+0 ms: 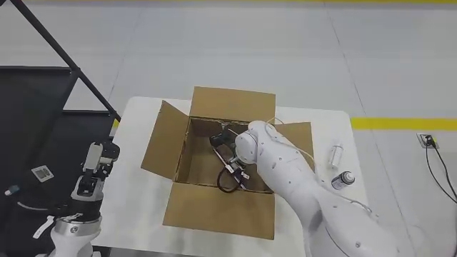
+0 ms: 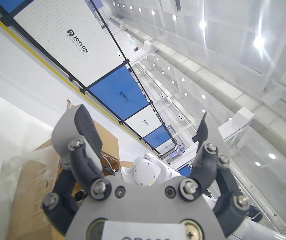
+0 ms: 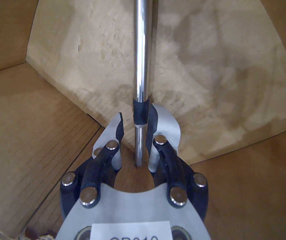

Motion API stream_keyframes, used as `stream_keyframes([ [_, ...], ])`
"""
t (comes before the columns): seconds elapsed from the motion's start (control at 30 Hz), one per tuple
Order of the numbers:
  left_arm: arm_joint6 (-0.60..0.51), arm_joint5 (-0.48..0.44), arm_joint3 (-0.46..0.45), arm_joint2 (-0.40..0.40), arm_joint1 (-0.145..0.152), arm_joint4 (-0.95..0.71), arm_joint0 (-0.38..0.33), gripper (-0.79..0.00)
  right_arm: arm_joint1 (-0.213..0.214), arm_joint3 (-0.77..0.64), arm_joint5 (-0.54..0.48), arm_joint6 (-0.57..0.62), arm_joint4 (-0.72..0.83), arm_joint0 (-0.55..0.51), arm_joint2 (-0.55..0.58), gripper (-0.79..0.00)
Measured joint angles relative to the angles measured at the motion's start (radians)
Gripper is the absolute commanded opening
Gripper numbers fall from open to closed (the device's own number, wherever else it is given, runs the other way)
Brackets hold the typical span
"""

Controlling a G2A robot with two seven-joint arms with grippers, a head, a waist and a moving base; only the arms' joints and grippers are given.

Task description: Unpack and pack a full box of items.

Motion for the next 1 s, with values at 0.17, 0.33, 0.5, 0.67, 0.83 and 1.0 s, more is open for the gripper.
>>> stream_keyframes([
  [0.17, 0.000, 0.000, 0.000, 0.000, 0.000, 0.000, 0.000, 0.000, -0.006, 0.011, -0.009, -0.004, -0.006, 0.005, 0.010, -0.505],
  [0.33, 0.000, 0.000, 0.000, 0.000, 0.000, 0.000, 0.000, 0.000, -0.006, 0.011, -0.038, -0.025, -0.001, 0.022, 0.025, -0.483],
  [0.5, 0.000, 0.000, 0.000, 0.000, 0.000, 0.000, 0.000, 0.000, -0.002, 0.004, -0.068, -0.039, -0.005, 0.048, 0.039, -0.459],
  [0.67, 0.000, 0.000, 0.000, 0.000, 0.000, 0.000, 0.000, 0.000, 0.008, -0.008, -0.117, -0.050, -0.001, 0.071, 0.058, -0.413],
  [0.83, 0.000, 0.000, 0.000, 0.000, 0.000, 0.000, 0.000, 0.000, 0.026, -0.017, -0.171, -0.097, 0.008, 0.094, 0.082, -0.339],
  [1.0, 0.000, 0.000, 0.000, 0.000, 0.000, 0.000, 0.000, 0.000, 0.054, -0.025, -0.219, -0.130, 0.016, 0.115, 0.109, -0.108],
])
